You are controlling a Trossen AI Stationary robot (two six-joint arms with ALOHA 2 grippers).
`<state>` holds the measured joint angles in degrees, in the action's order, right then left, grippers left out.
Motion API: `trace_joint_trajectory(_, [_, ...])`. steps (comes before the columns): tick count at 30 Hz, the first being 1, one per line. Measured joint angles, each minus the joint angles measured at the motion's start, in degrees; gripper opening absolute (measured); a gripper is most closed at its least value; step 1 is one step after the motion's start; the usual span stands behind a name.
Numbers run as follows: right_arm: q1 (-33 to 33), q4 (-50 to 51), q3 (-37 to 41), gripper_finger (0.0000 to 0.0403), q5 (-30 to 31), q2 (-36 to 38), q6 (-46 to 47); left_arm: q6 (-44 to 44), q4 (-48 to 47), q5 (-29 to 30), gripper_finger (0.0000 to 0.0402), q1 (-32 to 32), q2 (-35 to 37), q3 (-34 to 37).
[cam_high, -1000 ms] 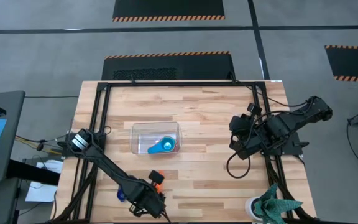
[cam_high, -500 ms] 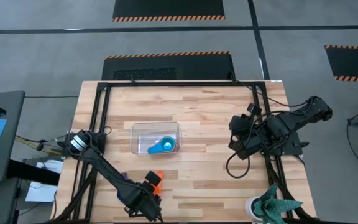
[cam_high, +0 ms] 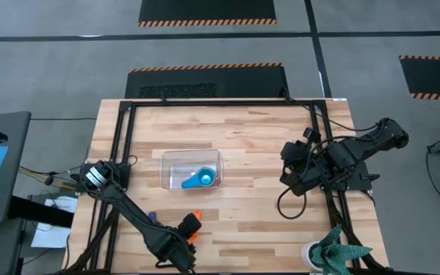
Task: Nest measuring cups in basket
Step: Stack the orange measuring cup on top the light blue measuring cup in the transparent bin
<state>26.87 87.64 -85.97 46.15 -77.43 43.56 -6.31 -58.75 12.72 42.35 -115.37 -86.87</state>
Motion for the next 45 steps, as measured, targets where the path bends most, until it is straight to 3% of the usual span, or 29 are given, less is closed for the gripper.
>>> trace_joint_trajectory(6, [0.0,0.0,0.0,0.0118,0.0,0.0,0.1,0.0,3.2,-5.5,0.0140,0.1,0.1,2.1])
trace_joint_trajectory(21, [0.1,0.1,0.0,0.0118,0.0,0.0,0.1,-1.8,12.7,-5.0,0.0134,-0.7,0.1,8.4])
trace_joint_trajectory(25, [0.1,0.1,0.0,0.0118,0.0,0.0,0.0,-1.4,12.9,-6.0,0.0097,-1.1,0.1,8.4])
trace_joint_trajectory(29, [0.1,0.1,0.0,0.0118,0.0,0.0,0.0,0.6,13.1,-6.1,0.0025,-1.6,0.1,8.4])
trace_joint_trajectory(35, [0.1,0.2,0.0,0.0118,-0.1,0.0,-0.5,10.1,16.3,-7.6,0.0004,-3.7,0.2,6.4])
trace_joint_trajectory(45, [0.0,-0.1,0.0,0.0118,-1.1,0.0,-0.6,37.2,15.4,-7.5,0.0002,-9.9,0.2,-1.0])
